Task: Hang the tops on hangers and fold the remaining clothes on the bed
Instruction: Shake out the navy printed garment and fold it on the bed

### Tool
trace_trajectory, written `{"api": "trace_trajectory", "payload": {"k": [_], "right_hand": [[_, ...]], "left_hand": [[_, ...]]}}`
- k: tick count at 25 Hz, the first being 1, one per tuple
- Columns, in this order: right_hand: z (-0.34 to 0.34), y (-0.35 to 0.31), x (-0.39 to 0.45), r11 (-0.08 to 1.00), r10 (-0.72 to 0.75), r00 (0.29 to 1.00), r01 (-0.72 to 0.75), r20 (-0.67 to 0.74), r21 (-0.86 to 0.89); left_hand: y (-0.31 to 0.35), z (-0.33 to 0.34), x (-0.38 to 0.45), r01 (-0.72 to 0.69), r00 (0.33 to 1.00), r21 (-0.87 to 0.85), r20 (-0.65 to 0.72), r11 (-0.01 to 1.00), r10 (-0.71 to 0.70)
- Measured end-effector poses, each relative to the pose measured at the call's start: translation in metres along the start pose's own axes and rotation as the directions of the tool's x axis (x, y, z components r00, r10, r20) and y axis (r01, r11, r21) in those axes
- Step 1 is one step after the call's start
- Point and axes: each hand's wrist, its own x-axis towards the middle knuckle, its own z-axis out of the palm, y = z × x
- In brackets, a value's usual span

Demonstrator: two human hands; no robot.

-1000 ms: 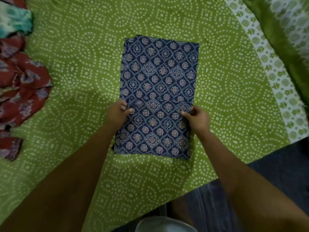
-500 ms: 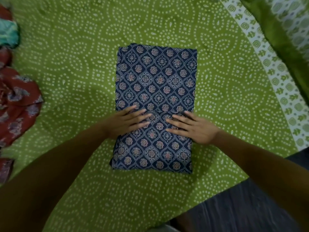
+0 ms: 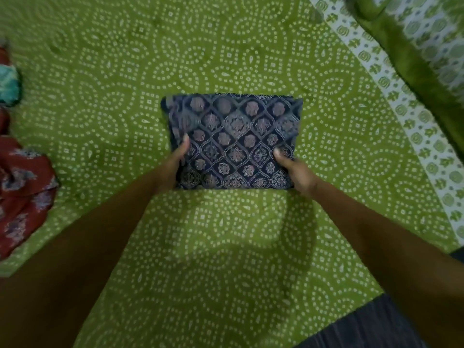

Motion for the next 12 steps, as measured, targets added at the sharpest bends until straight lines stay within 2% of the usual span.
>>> {"api": "trace_trajectory", "payload": {"k": [1,3,5,8,9,10,11,12], "right_hand": [[0.0,0.003,0.011,0.996,-0.013,0.997,0.007,-0.08,-0.083],[0.004,0.001,0.011,0.992,0.01,0.987,-0.03,-0.159,-0.121],[0.009,0.001,-0.007,0.996,0.007,0.987,-0.021,-0.163,-0.084],[0.01,0.018,-0.036,0.978,0.106,0.975,-0.138,-0.197,-0.156],[0.01,0.024,-0.041,0.98,0.094,0.961,-0.135,-0.259,-0.145],[0.012,0.028,-0.041,0.987,0.04,0.927,-0.095,-0.373,-0.132],[0.016,0.028,-0.039,0.986,-0.048,0.859,-0.042,-0.509,-0.164],[0.022,0.023,-0.036,0.956,-0.192,0.739,-0.007,-0.645,-0.293]], "left_hand": [[0.011,0.002,0.002,0.061,0.998,-0.104,0.037,0.993,-0.057],[0.013,0.005,0.002,0.134,0.989,-0.11,0.079,0.985,-0.125],[-0.013,0.003,-0.006,0.137,0.991,-0.105,0.02,0.985,-0.135],[-0.054,-0.001,-0.033,0.235,0.97,-0.059,-0.056,0.97,-0.238],[-0.063,0.0,-0.041,0.238,0.963,0.02,-0.135,0.971,-0.233],[-0.069,0.005,-0.047,0.224,0.941,0.124,-0.284,0.967,-0.182],[-0.073,0.013,-0.049,0.225,0.869,0.242,-0.488,0.944,-0.082],[-0.067,0.028,-0.054,0.229,0.738,0.386,-0.667,0.893,0.099]]}}
